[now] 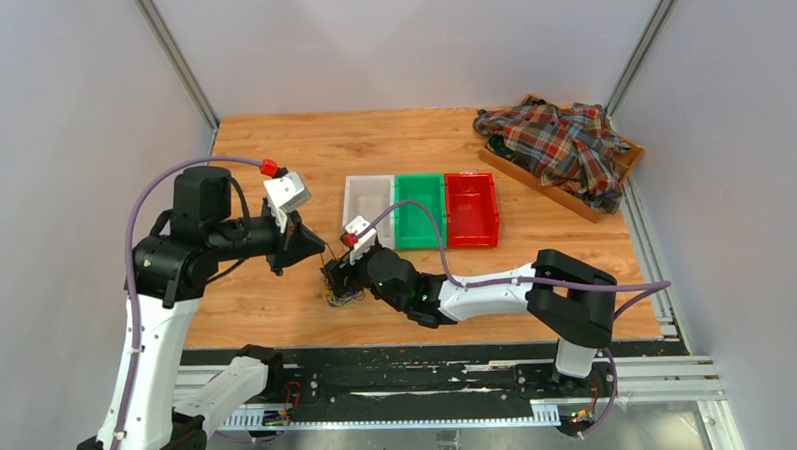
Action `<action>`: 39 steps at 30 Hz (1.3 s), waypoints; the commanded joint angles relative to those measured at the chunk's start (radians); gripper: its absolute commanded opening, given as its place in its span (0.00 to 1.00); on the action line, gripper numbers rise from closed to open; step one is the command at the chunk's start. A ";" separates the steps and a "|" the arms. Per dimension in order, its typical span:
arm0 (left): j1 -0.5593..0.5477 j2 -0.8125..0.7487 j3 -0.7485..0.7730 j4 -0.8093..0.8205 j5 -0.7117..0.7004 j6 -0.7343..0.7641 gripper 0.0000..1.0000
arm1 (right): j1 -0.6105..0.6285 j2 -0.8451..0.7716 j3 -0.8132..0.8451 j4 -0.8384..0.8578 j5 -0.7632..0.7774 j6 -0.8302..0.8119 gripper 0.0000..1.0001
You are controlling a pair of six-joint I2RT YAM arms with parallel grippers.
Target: Untangle the cables
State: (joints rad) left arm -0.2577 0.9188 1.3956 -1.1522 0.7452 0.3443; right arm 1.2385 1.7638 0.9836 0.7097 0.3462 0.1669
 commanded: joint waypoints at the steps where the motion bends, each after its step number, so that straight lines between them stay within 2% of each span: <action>1: -0.009 0.000 0.104 0.023 0.072 -0.037 0.01 | 0.004 -0.011 -0.088 -0.001 0.007 0.036 0.76; 9: -0.008 0.054 0.252 0.023 -0.026 -0.044 0.01 | 0.006 -0.079 -0.255 0.044 0.030 0.089 0.74; 20: -0.009 0.180 0.552 0.023 -0.219 -0.027 0.00 | 0.006 -0.154 -0.463 0.094 0.092 0.160 0.73; 39: -0.009 0.282 0.856 0.025 -0.280 -0.023 0.00 | 0.013 -0.153 -0.583 0.030 0.183 0.236 0.71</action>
State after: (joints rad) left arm -0.2661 1.2160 2.1445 -1.3121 0.5110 0.3138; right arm 1.2385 1.5799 0.4797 0.9470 0.4728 0.4076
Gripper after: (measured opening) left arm 0.012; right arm 0.698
